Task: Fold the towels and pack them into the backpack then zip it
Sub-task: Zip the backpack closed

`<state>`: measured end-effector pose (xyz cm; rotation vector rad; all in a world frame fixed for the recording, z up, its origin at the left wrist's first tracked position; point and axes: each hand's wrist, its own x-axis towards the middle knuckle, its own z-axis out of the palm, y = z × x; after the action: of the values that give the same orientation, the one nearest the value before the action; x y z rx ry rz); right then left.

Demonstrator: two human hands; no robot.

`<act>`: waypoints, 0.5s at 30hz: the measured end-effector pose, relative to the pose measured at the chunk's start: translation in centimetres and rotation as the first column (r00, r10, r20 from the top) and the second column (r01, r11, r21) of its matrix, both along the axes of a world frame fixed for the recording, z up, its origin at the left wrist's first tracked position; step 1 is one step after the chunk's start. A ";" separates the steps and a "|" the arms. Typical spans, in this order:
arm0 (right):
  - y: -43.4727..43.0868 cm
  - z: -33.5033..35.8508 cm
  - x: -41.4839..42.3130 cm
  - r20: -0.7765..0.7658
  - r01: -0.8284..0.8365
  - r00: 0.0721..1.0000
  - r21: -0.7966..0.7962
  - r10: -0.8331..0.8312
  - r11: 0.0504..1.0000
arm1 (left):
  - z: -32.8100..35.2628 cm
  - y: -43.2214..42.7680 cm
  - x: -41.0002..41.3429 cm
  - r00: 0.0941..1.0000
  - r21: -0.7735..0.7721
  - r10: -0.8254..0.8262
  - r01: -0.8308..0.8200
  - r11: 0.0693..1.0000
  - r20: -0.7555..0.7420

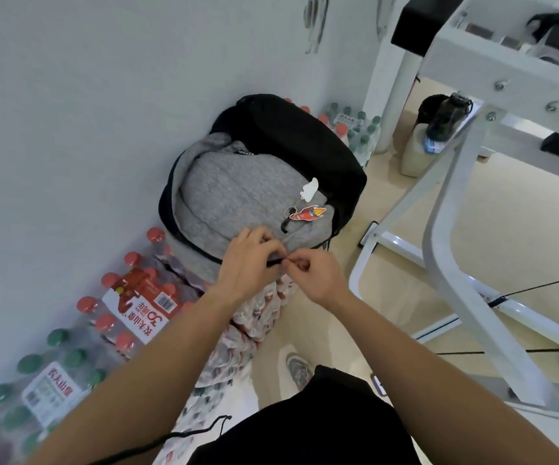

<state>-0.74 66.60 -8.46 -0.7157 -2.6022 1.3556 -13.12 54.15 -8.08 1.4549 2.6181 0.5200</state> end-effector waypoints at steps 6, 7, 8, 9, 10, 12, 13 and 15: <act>1.7 -2.1 0.4 -0.030 -0.035 0.999 0.259 0.044 0.965 | 0.0 -0.1 0.7 0.998 0.076 0.064 -0.063 0.995 -0.017; 1.9 -2.3 -0.1 0.008 -0.085 0.996 0.327 0.087 0.941 | 0.0 -0.3 0.9 0.997 0.096 0.078 -0.076 0.992 -0.017; 2.0 -2.4 -0.7 0.042 -0.127 0.992 0.391 0.121 0.912 | 0.1 -0.5 1.1 0.996 0.117 0.092 -0.089 0.989 -0.019; 2.1 -2.4 -1.3 0.071 -0.159 0.987 0.447 0.143 0.880 | 0.1 -0.7 1.3 0.995 0.133 0.101 -0.097 0.986 -0.023; 2.2 -2.4 -1.8 0.090 -0.178 0.984 0.495 0.154 0.851 | 0.1 -0.8 1.4 0.994 0.143 0.106 -0.101 0.985 -0.026; 2.3 -2.2 -2.5 0.095 -0.197 0.980 0.582 0.174 0.789 | 0.1 -1.0 1.8 0.991 0.143 0.130 -0.125 0.982 -0.024; 2.3 -2.2 -2.7 0.089 -0.200 0.978 0.636 0.187 0.745 | 0.1 -1.1 1.9 0.989 0.140 0.149 -0.144 0.980 -0.022; 2.4 -2.2 -2.8 0.097 -0.208 0.975 0.721 0.202 0.661 | 0.3 -1.6 1.9 0.982 0.138 0.186 -0.182 0.974 -0.020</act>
<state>-3.50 69.05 -10.63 -0.2870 -2.9292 0.2187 -11.20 52.53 -7.79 1.2707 2.8102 0.7130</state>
